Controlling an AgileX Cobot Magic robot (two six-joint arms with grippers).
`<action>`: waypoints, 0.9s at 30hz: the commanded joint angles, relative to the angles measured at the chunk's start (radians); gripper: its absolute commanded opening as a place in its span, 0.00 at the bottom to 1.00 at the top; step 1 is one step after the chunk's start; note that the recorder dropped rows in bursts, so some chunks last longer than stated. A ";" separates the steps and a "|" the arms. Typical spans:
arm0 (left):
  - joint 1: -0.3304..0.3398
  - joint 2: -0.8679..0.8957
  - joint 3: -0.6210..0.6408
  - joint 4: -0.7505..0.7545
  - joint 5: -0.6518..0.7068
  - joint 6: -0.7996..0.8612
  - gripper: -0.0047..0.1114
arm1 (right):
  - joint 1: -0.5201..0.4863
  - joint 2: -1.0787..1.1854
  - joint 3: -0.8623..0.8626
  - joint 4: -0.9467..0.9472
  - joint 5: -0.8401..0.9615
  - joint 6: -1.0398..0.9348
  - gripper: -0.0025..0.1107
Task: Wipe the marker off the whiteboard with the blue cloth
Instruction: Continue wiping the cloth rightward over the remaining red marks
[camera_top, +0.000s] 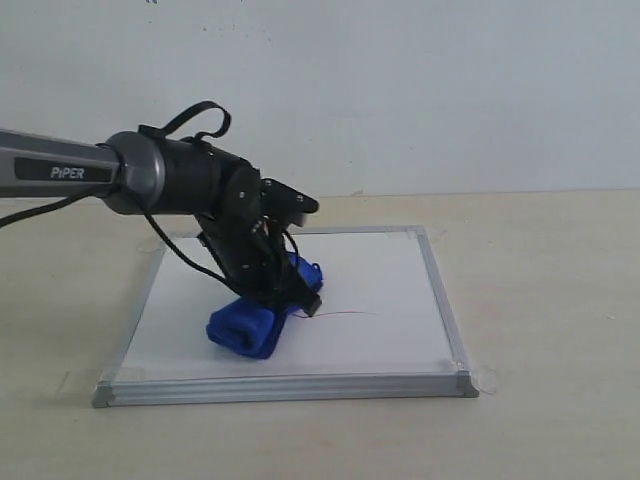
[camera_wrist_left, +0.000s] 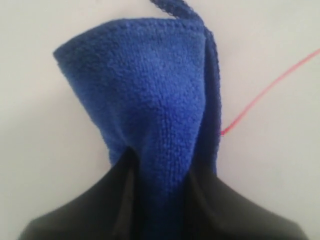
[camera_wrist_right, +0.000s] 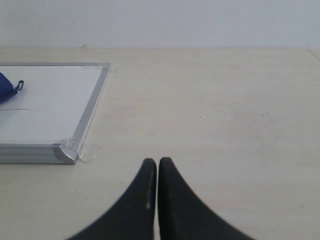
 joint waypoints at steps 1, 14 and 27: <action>-0.013 0.029 0.020 -0.043 0.013 0.009 0.07 | -0.005 -0.005 -0.001 -0.007 -0.002 0.000 0.03; 0.062 0.029 0.020 -0.162 -0.011 -0.012 0.07 | -0.005 -0.005 -0.001 -0.007 -0.002 0.000 0.03; -0.030 0.029 0.020 0.111 -0.010 -0.145 0.07 | -0.005 -0.005 -0.001 -0.007 -0.002 0.000 0.03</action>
